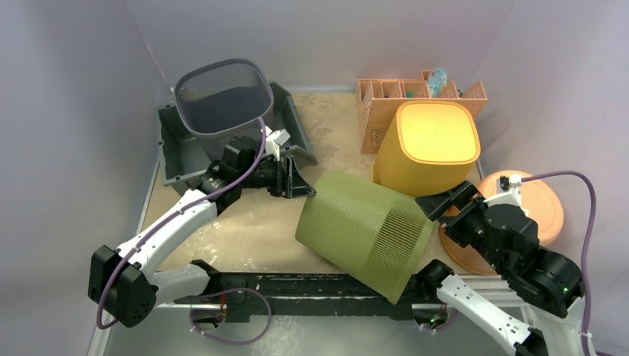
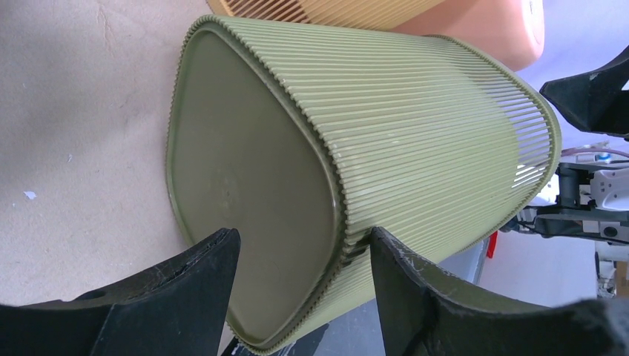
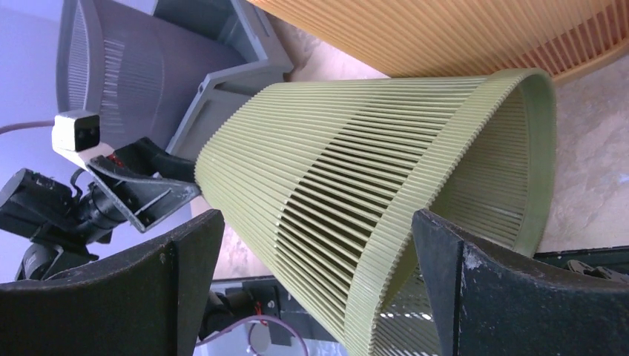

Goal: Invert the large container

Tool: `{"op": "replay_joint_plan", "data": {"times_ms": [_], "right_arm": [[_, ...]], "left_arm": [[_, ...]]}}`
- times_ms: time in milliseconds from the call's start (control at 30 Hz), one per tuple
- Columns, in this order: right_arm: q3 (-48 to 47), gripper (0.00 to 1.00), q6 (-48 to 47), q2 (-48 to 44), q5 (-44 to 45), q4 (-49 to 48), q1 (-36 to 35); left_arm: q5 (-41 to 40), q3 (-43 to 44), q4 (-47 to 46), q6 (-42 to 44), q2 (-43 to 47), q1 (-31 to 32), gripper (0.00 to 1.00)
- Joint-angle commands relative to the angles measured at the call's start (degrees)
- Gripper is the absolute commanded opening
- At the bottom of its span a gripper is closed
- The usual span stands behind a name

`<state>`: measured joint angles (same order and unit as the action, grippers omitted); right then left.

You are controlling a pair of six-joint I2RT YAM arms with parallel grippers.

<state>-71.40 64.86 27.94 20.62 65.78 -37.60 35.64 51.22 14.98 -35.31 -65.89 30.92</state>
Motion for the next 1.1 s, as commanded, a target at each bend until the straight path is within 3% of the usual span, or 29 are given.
{"op": "replay_joint_plan", "data": {"times_ms": [0,300,367,533,667,867,967,1067], "right_arm": [[0.21,1.0,1.07,-2.14,5.87,0.45,-0.22],[5.44,1.0,5.51,-3.2,8.22,0.28,-0.34],[6.95,1.0,5.63,-4.16,4.66,-1.85,-0.28],[14.66,0.97,-1.84,-9.39,-9.31,-19.8,-0.35],[20.56,0.85,-2.46,-11.47,-16.25,-29.76,-0.32],[25.82,0.65,-0.61,-6.94,-19.41,-35.61,-0.3],[31.88,0.52,0.99,-5.77,-24.0,-45.55,-0.3],[38.55,0.39,2.84,-3.29,-28.97,-58.25,-0.29]], "left_arm": [[-3.76,-1.56,4.56,4.65,-3.06,0.54,0.63],[-4.44,-1.27,4.88,4.82,-3.82,0.55,0.63],[-4.13,-1.22,4.77,4.81,-3.69,0.53,0.63],[2.37,-1.99,0.67,2.54,-2.91,0.55,0.63],[9.03,-3.82,-5.56,-2.63,-1.6,0.55,0.63],[10.55,-3.06,-4.04,-4.13,1.44,0.38,0.59],[8.97,-0.81,2.68,-1.77,3.46,-0.3,0.55],[4.49,4.77,15.93,5.6,5.49,-2.65,0.55]]}}
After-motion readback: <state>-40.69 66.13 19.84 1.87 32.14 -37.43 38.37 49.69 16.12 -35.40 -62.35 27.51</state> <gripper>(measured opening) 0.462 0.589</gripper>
